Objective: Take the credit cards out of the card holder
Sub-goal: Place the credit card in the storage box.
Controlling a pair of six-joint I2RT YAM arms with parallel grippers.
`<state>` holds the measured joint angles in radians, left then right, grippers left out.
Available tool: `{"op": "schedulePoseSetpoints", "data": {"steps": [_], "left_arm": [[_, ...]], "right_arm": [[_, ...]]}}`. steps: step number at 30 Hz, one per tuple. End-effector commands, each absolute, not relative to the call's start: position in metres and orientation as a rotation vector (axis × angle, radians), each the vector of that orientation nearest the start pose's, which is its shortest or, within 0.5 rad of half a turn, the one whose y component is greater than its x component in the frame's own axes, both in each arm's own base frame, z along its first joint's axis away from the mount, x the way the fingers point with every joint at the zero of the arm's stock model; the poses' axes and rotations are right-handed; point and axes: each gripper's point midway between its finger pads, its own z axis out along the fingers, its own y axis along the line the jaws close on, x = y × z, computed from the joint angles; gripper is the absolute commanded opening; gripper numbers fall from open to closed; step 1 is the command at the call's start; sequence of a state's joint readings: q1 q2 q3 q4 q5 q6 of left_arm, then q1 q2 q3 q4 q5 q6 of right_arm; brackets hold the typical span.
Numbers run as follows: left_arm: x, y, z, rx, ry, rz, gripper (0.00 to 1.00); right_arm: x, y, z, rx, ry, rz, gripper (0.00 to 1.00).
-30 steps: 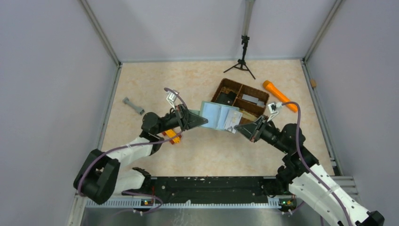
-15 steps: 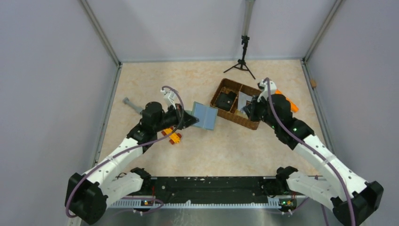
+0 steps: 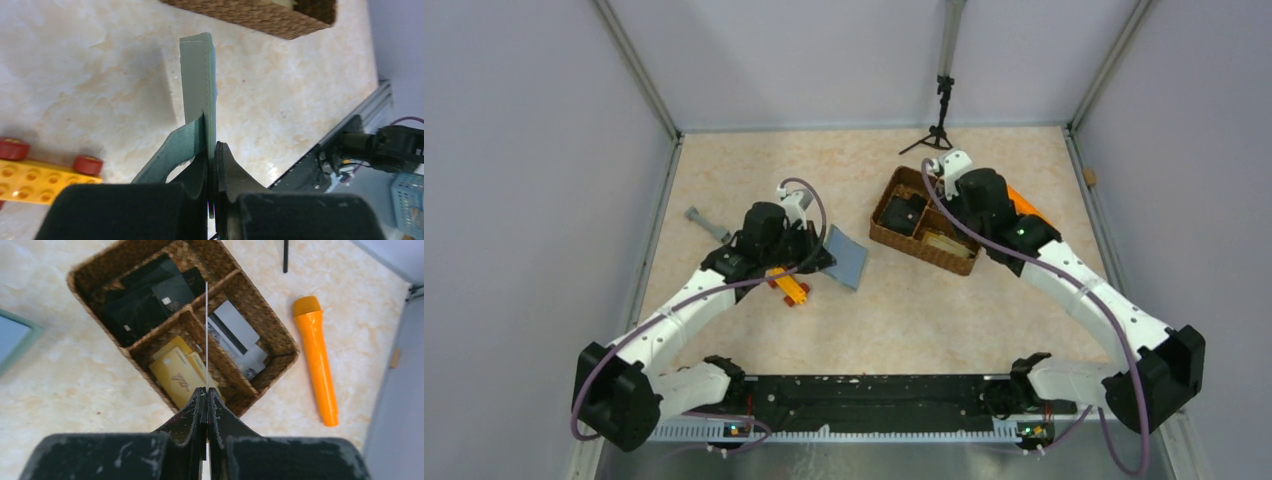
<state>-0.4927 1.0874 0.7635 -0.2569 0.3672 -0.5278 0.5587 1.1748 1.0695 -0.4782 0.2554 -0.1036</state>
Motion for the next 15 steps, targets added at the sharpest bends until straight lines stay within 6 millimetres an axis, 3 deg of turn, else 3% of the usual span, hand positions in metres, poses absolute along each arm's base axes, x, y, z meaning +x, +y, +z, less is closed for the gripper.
{"op": "schedulePoseSetpoints", "data": {"steps": [1,4,9,15], "left_arm": [[0.26,-0.202,0.163,0.227,2.346,-0.698,0.0],[0.266,-0.193,0.154,0.236,2.394,-0.561,0.0],[0.27,-0.196,0.138,0.262,2.442,-0.455,0.0],[0.274,-0.197,0.127,0.289,2.474,-0.357,0.0]], "right_arm": [[0.339,0.122,0.228,-0.729,1.987,-0.253,0.0],[0.347,0.112,0.226,-0.77,1.973,-0.371,0.0],[0.369,0.106,0.215,-0.863,1.976,-0.484,0.0],[0.394,0.105,0.185,-0.979,2.053,-0.531,0.0]]}}
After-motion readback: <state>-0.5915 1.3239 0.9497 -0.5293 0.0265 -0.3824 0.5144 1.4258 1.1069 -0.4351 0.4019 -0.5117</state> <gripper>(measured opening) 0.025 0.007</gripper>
